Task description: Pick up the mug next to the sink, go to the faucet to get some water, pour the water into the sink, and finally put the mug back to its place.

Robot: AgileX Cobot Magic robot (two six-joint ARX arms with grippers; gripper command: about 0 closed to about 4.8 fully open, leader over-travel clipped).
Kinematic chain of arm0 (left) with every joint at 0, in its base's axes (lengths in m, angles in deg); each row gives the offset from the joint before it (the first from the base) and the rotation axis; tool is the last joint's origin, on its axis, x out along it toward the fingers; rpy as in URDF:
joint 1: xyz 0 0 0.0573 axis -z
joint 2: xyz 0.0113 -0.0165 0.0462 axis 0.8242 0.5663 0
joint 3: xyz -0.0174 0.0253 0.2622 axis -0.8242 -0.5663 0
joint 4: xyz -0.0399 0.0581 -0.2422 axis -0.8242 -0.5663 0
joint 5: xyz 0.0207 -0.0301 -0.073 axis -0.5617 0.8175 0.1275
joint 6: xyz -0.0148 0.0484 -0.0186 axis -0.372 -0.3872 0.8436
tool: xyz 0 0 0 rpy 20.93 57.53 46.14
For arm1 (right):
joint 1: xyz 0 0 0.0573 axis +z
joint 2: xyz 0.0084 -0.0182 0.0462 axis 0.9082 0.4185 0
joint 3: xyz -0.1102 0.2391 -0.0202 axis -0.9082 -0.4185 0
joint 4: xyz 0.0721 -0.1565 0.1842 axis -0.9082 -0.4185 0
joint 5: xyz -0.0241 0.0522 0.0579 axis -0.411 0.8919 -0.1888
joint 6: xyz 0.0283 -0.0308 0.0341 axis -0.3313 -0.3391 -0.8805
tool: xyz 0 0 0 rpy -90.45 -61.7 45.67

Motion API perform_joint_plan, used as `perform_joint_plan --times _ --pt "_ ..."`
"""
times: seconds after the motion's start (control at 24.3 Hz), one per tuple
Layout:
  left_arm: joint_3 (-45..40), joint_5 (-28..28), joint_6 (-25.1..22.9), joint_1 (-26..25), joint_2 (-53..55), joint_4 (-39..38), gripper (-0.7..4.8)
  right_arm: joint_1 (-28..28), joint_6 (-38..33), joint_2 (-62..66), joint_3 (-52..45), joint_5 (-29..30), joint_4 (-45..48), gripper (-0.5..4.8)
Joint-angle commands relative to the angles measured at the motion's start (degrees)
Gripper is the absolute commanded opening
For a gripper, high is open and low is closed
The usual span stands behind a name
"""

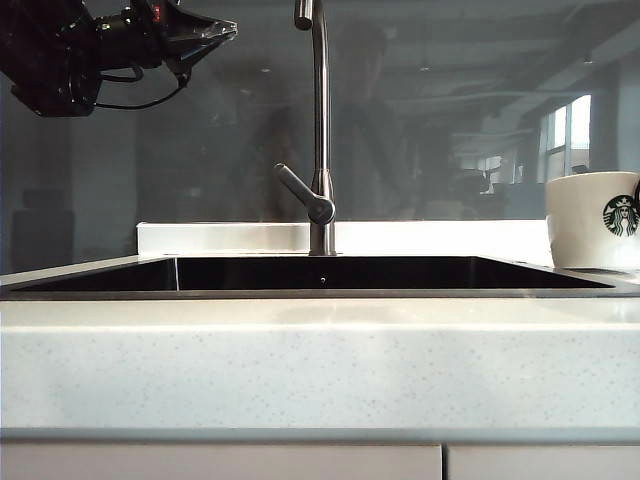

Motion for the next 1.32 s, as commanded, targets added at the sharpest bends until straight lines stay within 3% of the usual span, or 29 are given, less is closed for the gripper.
perform_joint_plan --times 0.04,0.37,0.49,1.32 --pt "0.11 0.04 0.11 0.31 -0.52 0.55 -0.02 0.02 -0.96 -0.66 0.48 0.52 2.86 -0.06" --pt "0.11 0.02 0.13 0.52 -0.52 0.55 -0.02 0.44 -0.98 -0.66 0.48 0.52 2.23 -0.03" --pt "0.11 0.02 0.13 0.52 -0.52 0.55 -0.02 0.68 -0.98 -0.66 0.48 0.52 0.22 0.27" --pt "0.11 0.04 0.13 0.52 -0.52 0.55 -0.02 0.28 -0.92 -0.72 0.50 -0.72 1.84 0.27"
